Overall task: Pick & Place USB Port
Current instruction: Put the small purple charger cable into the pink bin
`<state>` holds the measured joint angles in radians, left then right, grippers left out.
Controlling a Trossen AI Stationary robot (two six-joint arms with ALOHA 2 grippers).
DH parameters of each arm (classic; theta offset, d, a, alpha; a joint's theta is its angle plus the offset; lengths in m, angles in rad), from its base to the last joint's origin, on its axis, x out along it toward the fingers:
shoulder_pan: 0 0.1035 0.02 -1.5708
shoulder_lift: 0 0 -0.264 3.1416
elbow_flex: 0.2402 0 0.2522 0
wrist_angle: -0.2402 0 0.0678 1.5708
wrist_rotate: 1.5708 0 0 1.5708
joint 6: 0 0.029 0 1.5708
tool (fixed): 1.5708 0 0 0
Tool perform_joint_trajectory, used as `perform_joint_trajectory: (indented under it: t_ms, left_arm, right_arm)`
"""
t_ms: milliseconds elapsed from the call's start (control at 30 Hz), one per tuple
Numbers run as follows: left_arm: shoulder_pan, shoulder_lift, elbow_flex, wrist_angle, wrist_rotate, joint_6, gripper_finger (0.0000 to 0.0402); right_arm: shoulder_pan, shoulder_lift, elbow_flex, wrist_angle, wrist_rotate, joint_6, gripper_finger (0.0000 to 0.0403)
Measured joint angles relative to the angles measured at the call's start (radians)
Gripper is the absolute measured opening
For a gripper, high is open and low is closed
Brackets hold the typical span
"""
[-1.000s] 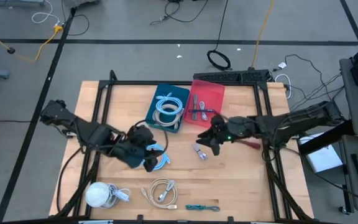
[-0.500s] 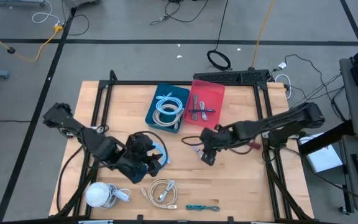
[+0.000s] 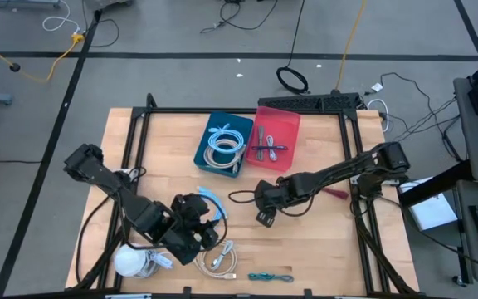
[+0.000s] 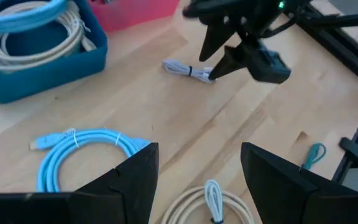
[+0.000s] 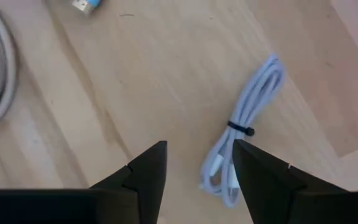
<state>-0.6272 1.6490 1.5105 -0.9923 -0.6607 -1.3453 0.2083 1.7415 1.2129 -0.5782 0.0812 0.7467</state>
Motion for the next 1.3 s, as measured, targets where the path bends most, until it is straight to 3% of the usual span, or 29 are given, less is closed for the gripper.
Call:
perform_joint_trajectory:
  t_ms: [567,700,867,1067,1167,1300]
  left_arm:
    - [-0.076,0.014,0.000,0.000,-0.014,-0.117,0.0230]
    - [-0.076,0.014,0.000,0.002,-0.013,-0.124,0.0230]
    - [-0.076,0.013,0.000,0.002,-0.013,-0.125,0.0230]
    - [-0.075,0.013,0.000,-0.001,-0.018,-0.122,0.0230]
    - [-0.075,0.013,0.000,-0.001,-0.023,-0.120,0.0230]
    - [-0.075,0.013,0.000,-0.001,-0.044,-0.124,0.0230]
  right_arm:
    - [-0.012,0.167,0.004,0.057,0.042,-0.055,0.0175]
    - [-0.014,0.205,0.005,0.050,0.001,-0.029,0.0134]
    - [-0.016,0.191,0.003,0.106,-0.068,-0.002,0.0031]
    - [-0.021,0.025,-0.005,0.345,-0.137,0.115,0.0030]
    - [-0.034,-0.106,0.000,0.513,-0.044,0.179,0.0030]
    - [-0.065,-0.239,-0.001,0.565,0.195,0.219,0.0030]
